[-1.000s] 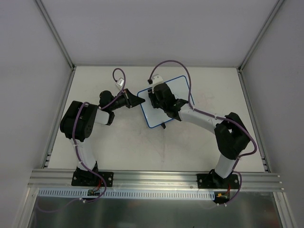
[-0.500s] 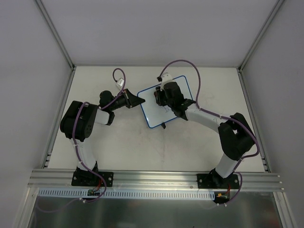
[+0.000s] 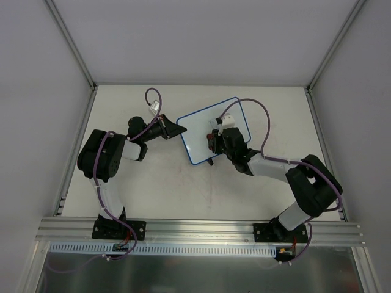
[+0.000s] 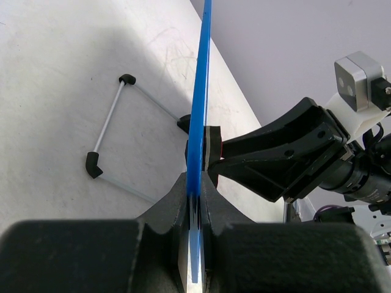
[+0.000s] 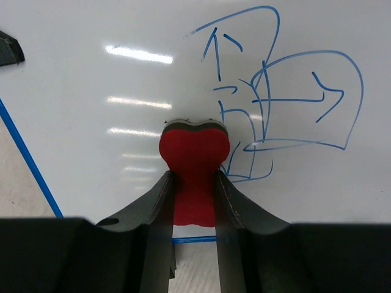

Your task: Erase the whiteboard

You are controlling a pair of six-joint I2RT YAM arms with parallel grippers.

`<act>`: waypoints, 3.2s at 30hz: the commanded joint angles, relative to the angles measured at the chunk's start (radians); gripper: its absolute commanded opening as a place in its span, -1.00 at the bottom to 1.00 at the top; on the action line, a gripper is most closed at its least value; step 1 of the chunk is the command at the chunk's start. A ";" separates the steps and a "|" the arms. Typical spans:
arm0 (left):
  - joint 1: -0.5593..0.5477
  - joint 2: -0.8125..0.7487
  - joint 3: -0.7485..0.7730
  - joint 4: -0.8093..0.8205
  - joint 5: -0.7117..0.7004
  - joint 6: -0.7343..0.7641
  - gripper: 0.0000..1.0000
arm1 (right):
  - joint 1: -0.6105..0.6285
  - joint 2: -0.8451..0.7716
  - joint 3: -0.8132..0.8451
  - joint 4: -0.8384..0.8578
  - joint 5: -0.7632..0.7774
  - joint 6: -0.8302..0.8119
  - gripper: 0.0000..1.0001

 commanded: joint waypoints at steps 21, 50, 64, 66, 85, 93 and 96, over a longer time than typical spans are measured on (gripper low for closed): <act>-0.018 -0.007 0.004 0.103 0.081 0.015 -1.00 | 0.013 0.100 0.298 -0.262 -0.051 -0.042 -1.00; -0.016 -0.009 0.000 0.121 0.092 0.009 -1.00 | -0.001 0.029 0.154 -0.251 0.018 -0.014 -1.00; -0.015 -0.007 0.000 0.129 0.098 0.006 -1.00 | -0.050 -0.034 -0.075 -0.127 0.016 0.050 -1.00; -0.015 -0.007 0.000 0.130 0.099 0.005 -1.00 | -0.050 -0.018 -0.049 -0.129 0.010 0.043 -1.00; -0.015 -0.004 0.006 0.129 0.107 0.003 -1.00 | -0.050 0.104 0.463 -0.349 -0.079 -0.062 -1.00; -0.015 -0.004 0.004 0.130 0.109 0.003 -1.00 | -0.072 0.153 0.537 -0.389 -0.074 -0.065 -1.00; -0.015 -0.004 0.004 0.130 0.110 0.003 -1.00 | -0.089 0.148 0.496 -0.386 -0.073 -0.049 -1.00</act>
